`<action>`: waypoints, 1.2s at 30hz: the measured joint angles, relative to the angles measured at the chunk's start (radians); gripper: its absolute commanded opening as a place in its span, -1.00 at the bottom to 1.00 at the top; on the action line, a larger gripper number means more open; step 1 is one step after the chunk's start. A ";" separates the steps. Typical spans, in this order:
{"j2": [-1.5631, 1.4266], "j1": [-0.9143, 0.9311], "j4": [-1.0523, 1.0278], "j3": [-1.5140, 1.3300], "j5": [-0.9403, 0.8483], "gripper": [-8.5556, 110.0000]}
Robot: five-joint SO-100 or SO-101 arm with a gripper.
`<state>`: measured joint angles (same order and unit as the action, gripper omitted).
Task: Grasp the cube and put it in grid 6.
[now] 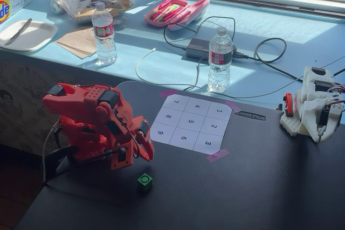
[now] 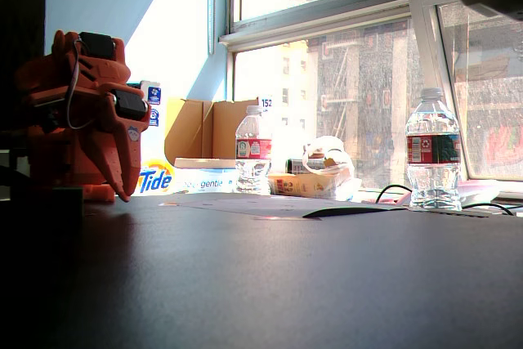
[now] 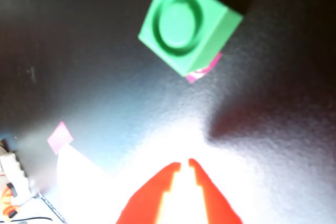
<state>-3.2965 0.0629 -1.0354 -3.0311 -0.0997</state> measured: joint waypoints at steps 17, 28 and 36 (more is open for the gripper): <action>0.000 -0.009 0.012 -0.006 -0.043 -0.55; 0.494 0.009 -0.043 0.657 0.054 -0.21; 1.022 0.067 -0.532 1.374 0.206 -0.14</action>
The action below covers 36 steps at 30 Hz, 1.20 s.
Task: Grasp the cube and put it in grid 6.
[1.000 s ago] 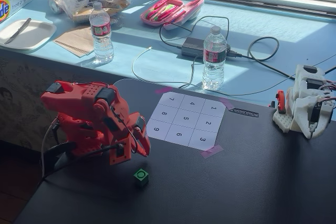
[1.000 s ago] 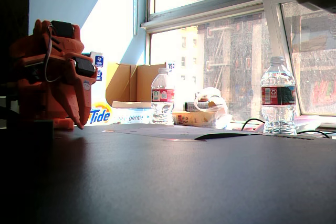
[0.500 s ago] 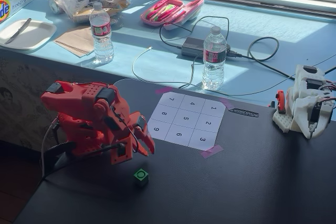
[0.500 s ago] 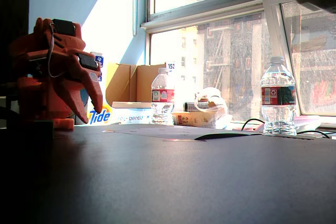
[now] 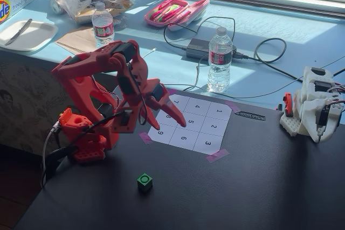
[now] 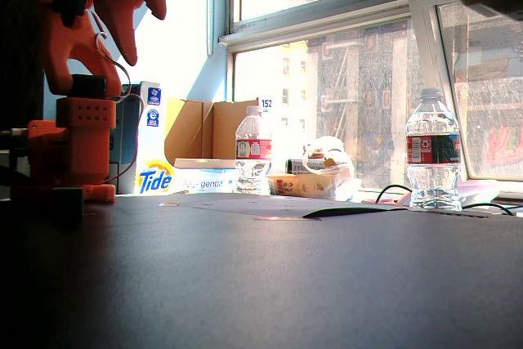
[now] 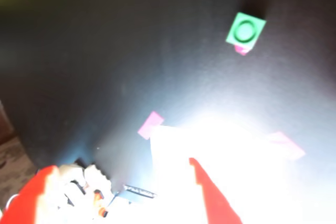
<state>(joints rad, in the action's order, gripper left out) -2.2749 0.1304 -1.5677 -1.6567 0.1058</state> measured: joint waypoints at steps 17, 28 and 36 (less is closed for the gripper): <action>0.011 0.253 0.236 -0.574 -0.158 -0.06; 0.104 0.288 0.512 -0.747 -0.164 -0.11; 0.252 0.305 0.595 -0.710 -0.164 -0.24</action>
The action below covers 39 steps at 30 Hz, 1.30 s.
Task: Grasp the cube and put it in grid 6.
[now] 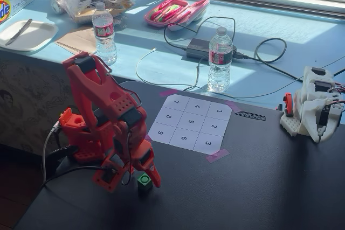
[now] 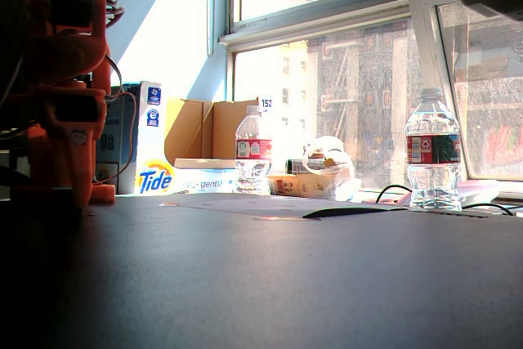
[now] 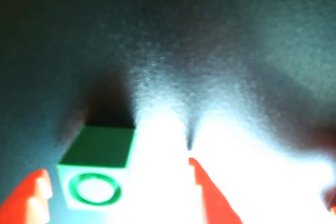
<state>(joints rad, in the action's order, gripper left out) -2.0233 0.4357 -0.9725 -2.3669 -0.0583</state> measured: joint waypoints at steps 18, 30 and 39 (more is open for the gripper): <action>0.109 0.002 0.011 0.106 -0.021 -0.85; 0.143 -0.222 -0.407 0.732 -0.078 -0.85; 0.324 -0.723 -0.417 1.034 -0.114 -0.85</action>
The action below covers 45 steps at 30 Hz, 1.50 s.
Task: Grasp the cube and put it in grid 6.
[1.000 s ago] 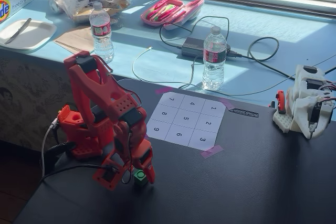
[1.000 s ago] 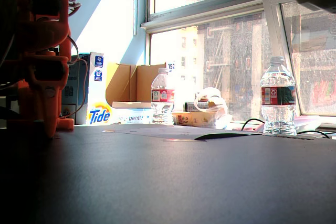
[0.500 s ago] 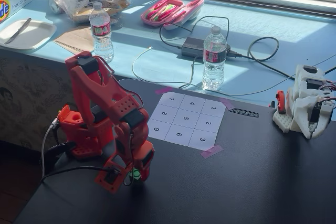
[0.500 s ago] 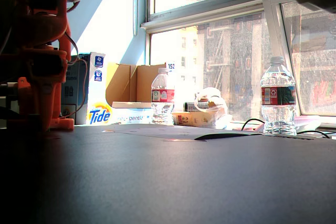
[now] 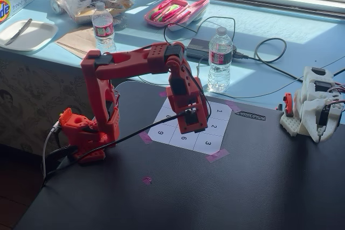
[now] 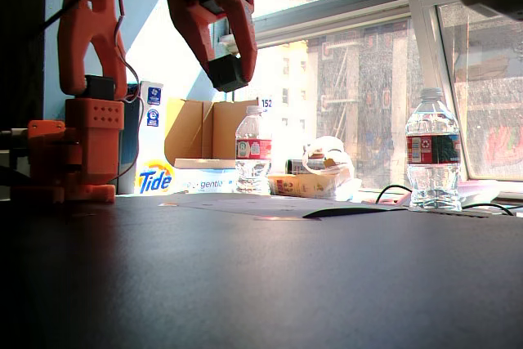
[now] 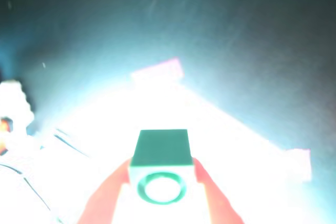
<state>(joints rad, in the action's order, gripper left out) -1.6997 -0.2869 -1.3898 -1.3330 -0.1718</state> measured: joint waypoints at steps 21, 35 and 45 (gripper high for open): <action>0.091 -0.153 0.308 -0.485 -0.020 -0.24; -0.054 -0.110 0.242 -0.359 -0.026 -0.09; -0.811 0.341 0.824 -0.715 -0.104 -0.24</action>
<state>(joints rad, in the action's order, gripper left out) -2.5111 0.0537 -0.5660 -2.0479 -0.2761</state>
